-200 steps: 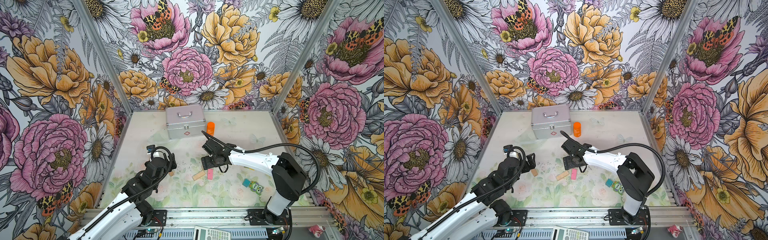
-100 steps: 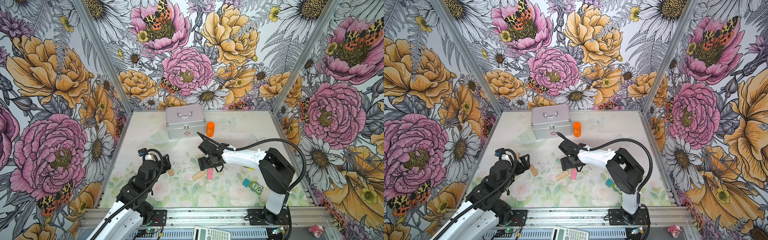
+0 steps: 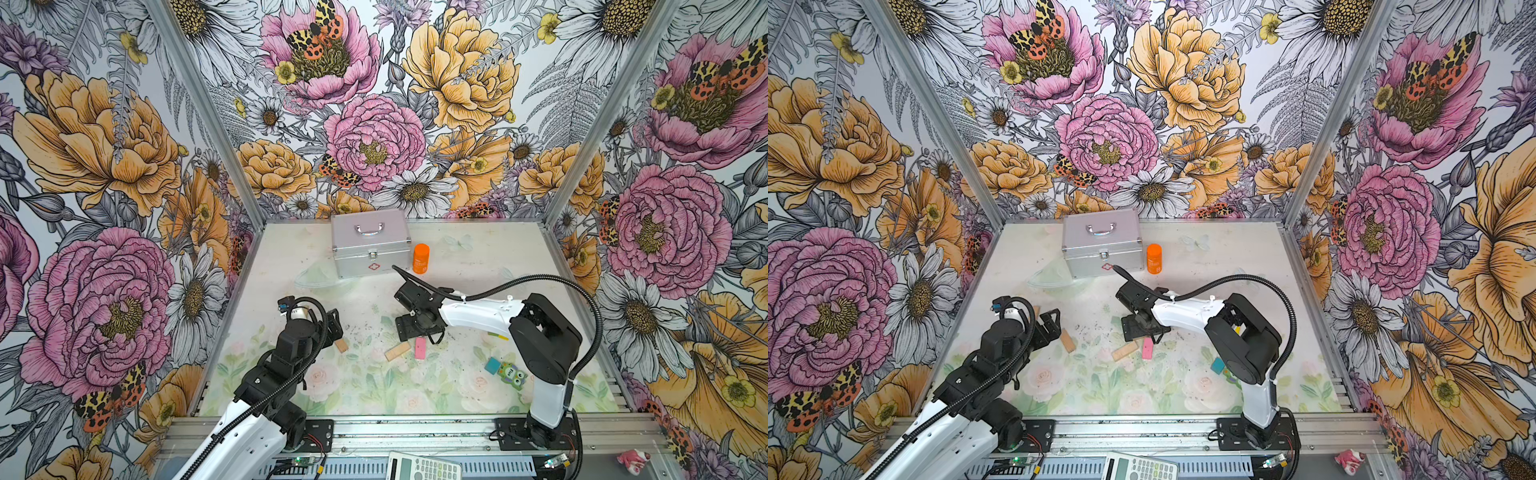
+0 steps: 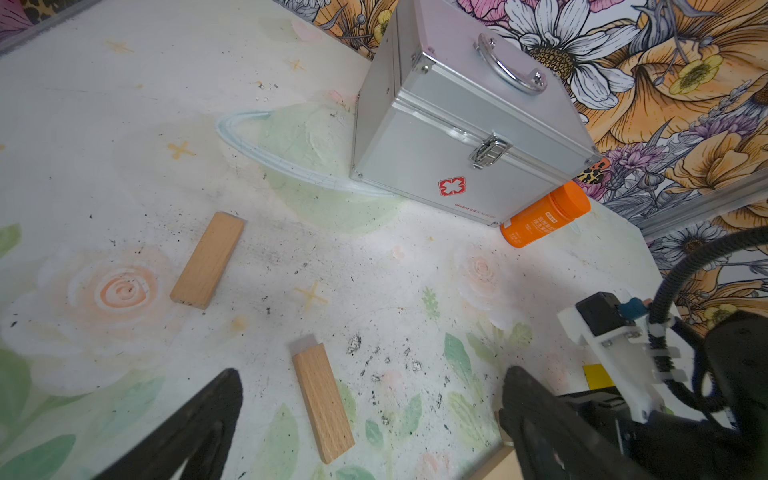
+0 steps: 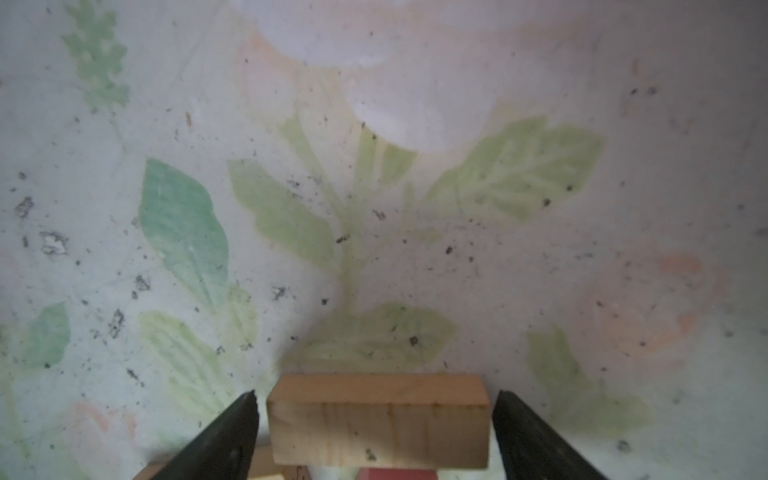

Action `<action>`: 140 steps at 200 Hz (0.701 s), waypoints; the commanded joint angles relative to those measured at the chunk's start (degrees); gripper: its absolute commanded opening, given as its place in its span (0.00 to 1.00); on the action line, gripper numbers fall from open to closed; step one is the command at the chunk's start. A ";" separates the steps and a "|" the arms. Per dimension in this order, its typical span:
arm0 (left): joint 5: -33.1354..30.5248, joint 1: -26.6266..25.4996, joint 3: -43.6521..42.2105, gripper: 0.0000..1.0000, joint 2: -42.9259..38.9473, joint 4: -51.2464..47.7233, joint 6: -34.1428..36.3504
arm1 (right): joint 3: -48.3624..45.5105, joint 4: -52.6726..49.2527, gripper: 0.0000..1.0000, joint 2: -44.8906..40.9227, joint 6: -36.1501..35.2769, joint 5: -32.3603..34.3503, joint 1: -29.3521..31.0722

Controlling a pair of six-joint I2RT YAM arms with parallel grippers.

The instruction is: Build the wood block tower

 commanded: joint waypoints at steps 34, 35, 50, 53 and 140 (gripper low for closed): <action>1.38 0.41 0.90 0.99 -0.36 0.16 0.91 | 1.38 -1.76 0.89 0.52 0.71 2.23 -0.09; 1.38 0.48 0.90 0.99 -0.41 0.16 0.91 | 1.38 -1.80 0.89 0.49 0.71 2.24 -0.09; 1.55 0.45 0.95 0.99 -0.61 0.16 0.91 | 1.28 -2.31 0.88 0.35 0.79 2.57 0.08; 1.55 0.45 0.98 0.99 -0.56 0.16 0.91 | 1.24 -2.42 0.88 0.29 0.72 2.59 0.09; 1.55 0.56 1.51 0.99 -0.58 0.24 1.26 | 3.12 -3.85 0.82 1.68 -0.78 3.43 0.53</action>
